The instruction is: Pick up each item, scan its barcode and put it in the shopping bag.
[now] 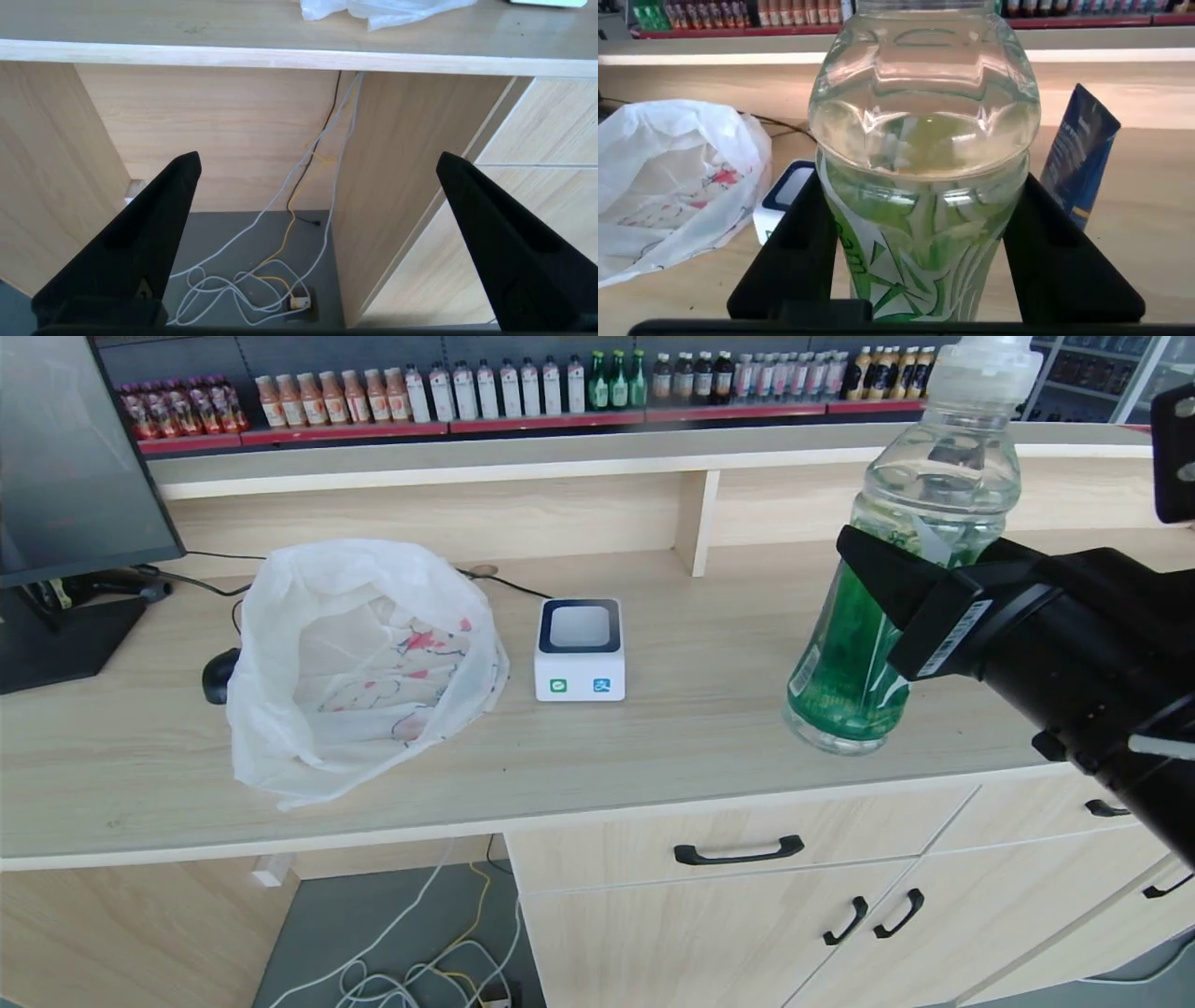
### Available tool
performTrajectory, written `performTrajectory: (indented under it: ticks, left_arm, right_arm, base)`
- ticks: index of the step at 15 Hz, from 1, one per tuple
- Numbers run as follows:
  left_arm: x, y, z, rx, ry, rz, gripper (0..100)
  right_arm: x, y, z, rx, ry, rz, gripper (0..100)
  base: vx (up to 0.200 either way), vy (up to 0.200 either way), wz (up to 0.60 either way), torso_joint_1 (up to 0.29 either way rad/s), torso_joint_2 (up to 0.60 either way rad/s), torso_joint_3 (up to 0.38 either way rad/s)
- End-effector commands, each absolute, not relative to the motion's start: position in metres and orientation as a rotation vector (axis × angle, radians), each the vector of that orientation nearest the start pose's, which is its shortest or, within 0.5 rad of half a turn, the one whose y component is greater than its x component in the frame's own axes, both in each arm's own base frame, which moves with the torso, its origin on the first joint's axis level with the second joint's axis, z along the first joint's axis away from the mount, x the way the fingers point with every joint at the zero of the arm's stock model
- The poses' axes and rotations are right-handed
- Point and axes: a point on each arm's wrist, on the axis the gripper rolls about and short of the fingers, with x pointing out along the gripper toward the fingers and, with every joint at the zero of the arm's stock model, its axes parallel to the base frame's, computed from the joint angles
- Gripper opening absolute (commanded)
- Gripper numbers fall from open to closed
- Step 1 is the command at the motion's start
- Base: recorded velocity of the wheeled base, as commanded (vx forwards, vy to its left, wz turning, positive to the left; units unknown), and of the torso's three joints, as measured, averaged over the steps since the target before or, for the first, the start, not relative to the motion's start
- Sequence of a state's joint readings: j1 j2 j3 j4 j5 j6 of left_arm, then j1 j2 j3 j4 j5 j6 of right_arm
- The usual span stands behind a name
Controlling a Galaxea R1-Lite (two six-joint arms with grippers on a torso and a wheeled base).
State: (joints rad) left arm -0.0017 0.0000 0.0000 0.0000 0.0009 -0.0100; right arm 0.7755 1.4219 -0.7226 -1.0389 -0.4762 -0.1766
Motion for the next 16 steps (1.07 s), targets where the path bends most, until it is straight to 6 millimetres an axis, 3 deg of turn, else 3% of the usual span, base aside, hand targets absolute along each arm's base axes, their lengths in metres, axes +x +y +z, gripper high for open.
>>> performTrajectory:
  ticks: [1,8,16]
  left_arm:
    - [-0.023,0.000,0.075,-0.012,0.000,-0.002,100]
    - [-0.023,0.000,0.075,-0.015,0.000,-0.002,100]
    - [-0.023,0.000,0.075,-0.012,0.000,-0.002,100]
  right_arm:
    - [0.175,0.156,0.269,0.016,-0.280,0.273,0]
    - [0.178,0.154,0.267,0.043,-0.269,0.256,0]
    - [0.185,0.155,0.265,-0.004,-0.254,0.175,0]
  base:
    - [0.000,0.200,0.00,0.012,0.00,0.002]
    - [0.000,0.200,0.00,0.002,0.00,0.002]
    - [0.000,0.000,0.00,0.000,0.00,0.000]
